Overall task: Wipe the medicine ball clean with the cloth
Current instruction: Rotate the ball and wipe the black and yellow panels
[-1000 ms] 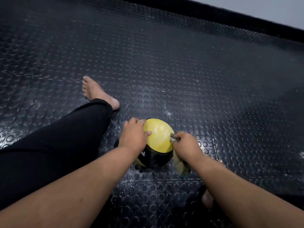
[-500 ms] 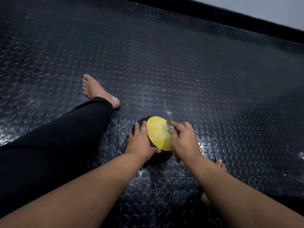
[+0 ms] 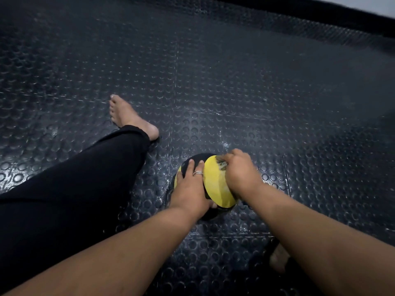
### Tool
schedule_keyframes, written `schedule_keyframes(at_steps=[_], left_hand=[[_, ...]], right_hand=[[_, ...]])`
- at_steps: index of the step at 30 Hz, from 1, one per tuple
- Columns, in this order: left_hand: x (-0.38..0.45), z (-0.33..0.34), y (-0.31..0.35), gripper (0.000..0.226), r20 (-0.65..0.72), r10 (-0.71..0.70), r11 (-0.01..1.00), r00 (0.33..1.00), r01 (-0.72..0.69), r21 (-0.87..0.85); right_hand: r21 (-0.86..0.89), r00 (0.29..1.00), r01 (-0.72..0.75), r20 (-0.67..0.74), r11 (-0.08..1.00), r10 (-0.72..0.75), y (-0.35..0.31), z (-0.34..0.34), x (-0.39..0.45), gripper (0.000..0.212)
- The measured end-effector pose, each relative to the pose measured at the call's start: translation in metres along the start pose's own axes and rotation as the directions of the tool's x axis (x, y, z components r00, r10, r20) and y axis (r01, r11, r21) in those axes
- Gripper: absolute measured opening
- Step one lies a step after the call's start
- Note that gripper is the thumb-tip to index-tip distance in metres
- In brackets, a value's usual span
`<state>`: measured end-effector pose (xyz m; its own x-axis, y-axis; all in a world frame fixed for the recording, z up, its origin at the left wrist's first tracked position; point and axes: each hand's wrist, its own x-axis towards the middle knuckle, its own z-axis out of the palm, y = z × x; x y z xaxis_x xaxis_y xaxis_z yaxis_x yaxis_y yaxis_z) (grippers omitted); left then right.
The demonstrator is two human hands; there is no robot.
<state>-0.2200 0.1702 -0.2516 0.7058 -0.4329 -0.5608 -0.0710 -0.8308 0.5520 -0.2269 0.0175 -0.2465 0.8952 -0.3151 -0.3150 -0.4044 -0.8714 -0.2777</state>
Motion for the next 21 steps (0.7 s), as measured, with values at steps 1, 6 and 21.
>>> schedule_keyframes(at_steps=[1, 6, 21], left_hand=[[0.003, -0.002, -0.001, 0.125, -0.003, -0.009, 1.000, 1.000, 0.009, -0.018], [0.004, -0.007, -0.005, 0.124, 0.008, 0.004, 1.000, 1.000, -0.004, -0.030], [-0.003, 0.000, -0.003, 0.124, 0.032, 0.017, 0.999, 0.999, -0.018, 0.027]], right_hand=[[-0.012, 0.998, 0.059, 0.004, 0.998, -0.059, -0.004, 0.002, -0.007, 0.046], [-0.006, 0.971, 0.240, 0.010, 0.971, -0.240, -0.016, -0.003, -0.031, 0.043], [0.182, 0.960, -0.267, -0.032, 0.946, 0.277, -0.010, -0.013, 0.002, 0.027]])
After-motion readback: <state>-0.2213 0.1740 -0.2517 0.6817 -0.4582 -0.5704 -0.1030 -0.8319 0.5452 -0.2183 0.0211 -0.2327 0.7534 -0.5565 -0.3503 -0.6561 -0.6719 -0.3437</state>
